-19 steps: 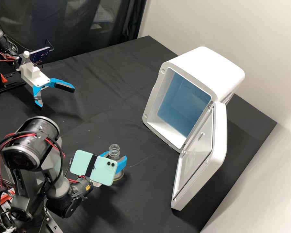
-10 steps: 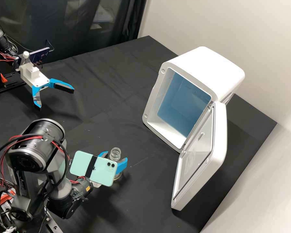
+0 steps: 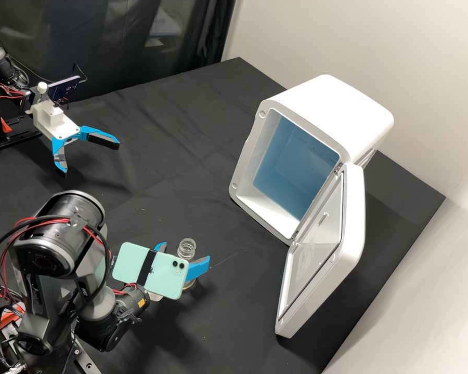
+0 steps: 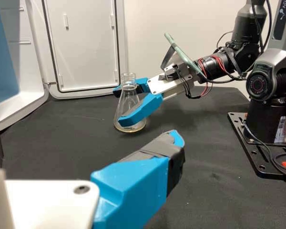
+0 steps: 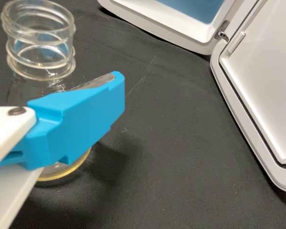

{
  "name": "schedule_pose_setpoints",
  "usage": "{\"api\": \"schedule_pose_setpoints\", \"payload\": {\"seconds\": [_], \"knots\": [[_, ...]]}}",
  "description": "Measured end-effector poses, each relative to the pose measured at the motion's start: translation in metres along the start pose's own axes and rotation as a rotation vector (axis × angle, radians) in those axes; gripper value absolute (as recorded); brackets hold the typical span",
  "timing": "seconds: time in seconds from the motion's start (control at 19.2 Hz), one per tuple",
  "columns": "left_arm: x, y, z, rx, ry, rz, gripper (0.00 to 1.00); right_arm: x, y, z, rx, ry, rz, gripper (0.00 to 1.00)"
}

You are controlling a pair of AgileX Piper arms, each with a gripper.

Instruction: Take the flask out of the incubator

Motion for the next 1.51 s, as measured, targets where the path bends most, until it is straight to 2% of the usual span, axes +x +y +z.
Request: {"api": "schedule_pose_setpoints", "payload": {"seconds": [0.31,0.73,0.83,0.99,1.09,1.2,1.25,1.3,1.4,1.46,1.51], "knots": [[-0.001,0.0015,0.002,0.014,-0.007,0.006,1.00,-0.003,0.000,0.002,0.006,-0.025,0.011,1.00],[-0.001,0.0033,0.003,0.025,-0.011,0.015,1.00,-0.010,0.009,-0.002,-0.067,-0.046,0.046,1.00],[-0.001,0.0044,0.005,0.033,-0.020,0.022,1.00,-0.012,0.012,-0.002,-0.066,-0.063,0.065,1.00],[-0.001,0.0049,0.007,0.035,-0.025,0.027,1.00,-0.018,0.018,-0.001,-0.023,-0.104,0.104,1.00],[0.000,0.0063,0.008,0.041,-0.028,0.037,1.00,-0.024,0.023,-0.001,0.029,-0.135,0.143,1.00],[-0.001,0.0079,0.009,0.078,-0.026,0.048,1.00,-0.029,0.028,-0.002,0.095,-0.158,0.185,1.00],[-0.001,0.0093,0.009,0.084,-0.017,0.060,1.00,-0.031,0.030,-0.002,0.131,-0.169,0.205,1.00],[-0.001,0.0100,0.008,0.084,-0.010,0.066,1.00,-0.033,0.033,-0.002,0.177,-0.181,0.232,1.00],[-0.002,0.0106,0.008,0.084,-0.006,0.070,1.00,-0.038,0.039,-0.002,0.239,-0.210,0.298,1.00],[-0.002,0.0106,0.008,0.078,-0.007,0.070,1.00,-0.040,0.041,-0.002,0.275,-0.219,0.327,1.00],[-0.002,0.0106,0.008,0.068,-0.007,0.070,1.00,-0.041,0.043,-0.001,0.295,-0.228,0.347,1.00]]}}
